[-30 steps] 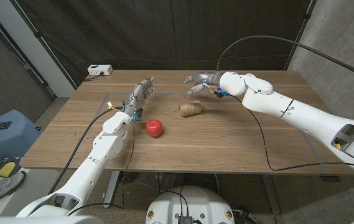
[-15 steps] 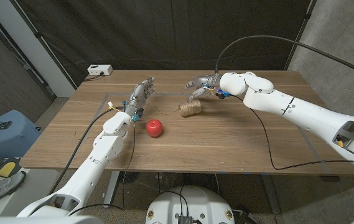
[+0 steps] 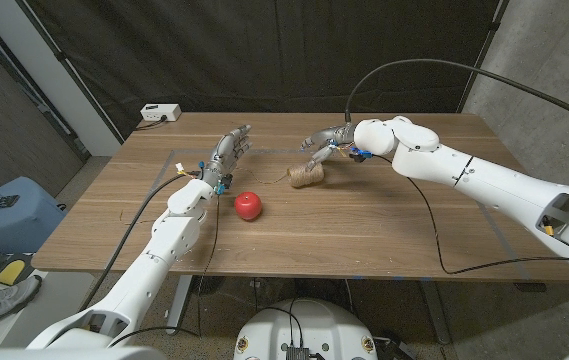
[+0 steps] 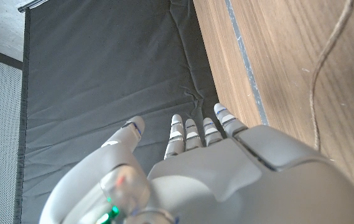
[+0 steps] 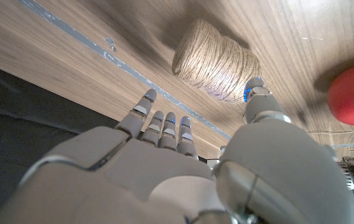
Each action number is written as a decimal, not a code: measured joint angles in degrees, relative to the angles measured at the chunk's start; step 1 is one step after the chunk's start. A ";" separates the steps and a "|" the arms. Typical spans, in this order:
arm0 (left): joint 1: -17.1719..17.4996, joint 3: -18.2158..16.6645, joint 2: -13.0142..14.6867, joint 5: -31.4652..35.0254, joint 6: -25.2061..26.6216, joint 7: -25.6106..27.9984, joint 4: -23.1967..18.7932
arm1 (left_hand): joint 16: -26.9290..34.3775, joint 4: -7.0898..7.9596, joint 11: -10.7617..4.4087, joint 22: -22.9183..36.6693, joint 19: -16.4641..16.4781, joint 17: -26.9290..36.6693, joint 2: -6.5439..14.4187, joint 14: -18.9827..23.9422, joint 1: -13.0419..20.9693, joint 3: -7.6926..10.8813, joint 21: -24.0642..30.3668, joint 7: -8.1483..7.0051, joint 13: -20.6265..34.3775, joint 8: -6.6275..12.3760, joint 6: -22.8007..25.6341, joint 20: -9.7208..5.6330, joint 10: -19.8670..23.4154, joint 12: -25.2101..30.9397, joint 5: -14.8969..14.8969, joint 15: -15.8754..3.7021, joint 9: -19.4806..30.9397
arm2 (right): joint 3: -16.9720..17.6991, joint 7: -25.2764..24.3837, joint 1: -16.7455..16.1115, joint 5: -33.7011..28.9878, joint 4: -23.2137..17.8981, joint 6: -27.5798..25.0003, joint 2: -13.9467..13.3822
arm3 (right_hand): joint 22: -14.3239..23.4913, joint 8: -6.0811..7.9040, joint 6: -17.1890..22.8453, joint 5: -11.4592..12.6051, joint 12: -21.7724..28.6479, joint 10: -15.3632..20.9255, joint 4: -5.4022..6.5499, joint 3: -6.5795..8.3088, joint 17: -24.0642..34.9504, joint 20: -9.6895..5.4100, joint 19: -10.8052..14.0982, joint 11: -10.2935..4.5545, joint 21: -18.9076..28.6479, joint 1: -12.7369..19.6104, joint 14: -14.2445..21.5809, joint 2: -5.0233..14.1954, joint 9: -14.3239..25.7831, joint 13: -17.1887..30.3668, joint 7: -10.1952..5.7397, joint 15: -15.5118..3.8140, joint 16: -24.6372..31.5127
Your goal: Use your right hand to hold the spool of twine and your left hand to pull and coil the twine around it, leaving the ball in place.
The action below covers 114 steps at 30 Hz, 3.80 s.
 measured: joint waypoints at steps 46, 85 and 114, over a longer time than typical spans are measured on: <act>-2.52 0.44 -0.26 -0.48 0.87 -1.34 3.48 | 0.00 0.01 0.11 0.00 0.00 0.31 0.31 0.20 0.31 0.01 0.00 -0.10 0.00 0.00 1.14 0.00 0.11 -0.24 0.00 0.42 0.00 | -4.17 -1.02 2.64 -8.14 7.98 6.60 2.14 | -0.01 2.45 7.82 1.11 7.41 9.33 -0.56 0.89 1.06 -1.69 2.26 -3.98 0.67 5.66 4.73 -2.33 0.26 3.85 -3.87 -4.91 1.96; -2.17 0.27 -0.69 -0.85 1.22 -0.62 3.62 | 0.00 0.18 0.11 0.00 0.33 0.29 0.52 0.20 0.52 -0.17 0.00 0.10 0.00 0.00 1.33 0.33 0.10 -0.22 0.00 0.41 0.00 | -6.49 -2.33 1.46 -14.68 7.92 4.92 2.75 | -0.01 4.29 15.60 2.22 12.69 16.50 -0.35 1.94 1.60 -1.79 4.20 -5.82 0.67 8.68 11.09 -3.39 0.53 6.26 -5.10 -5.09 2.97; -1.18 0.19 -1.45 -1.15 1.13 -0.53 2.80 | 0.00 0.18 0.11 0.29 0.32 0.28 0.52 0.20 0.52 -0.16 0.00 0.10 0.00 0.00 1.33 0.32 0.10 -0.22 0.00 0.41 0.00 | -6.96 1.82 0.90 -17.01 3.53 0.80 2.35 | -0.01 3.78 14.65 2.22 13.08 14.79 0.08 2.30 1.86 -1.78 4.82 -4.01 0.67 9.65 11.36 -3.32 0.79 7.44 -4.01 -5.02 2.49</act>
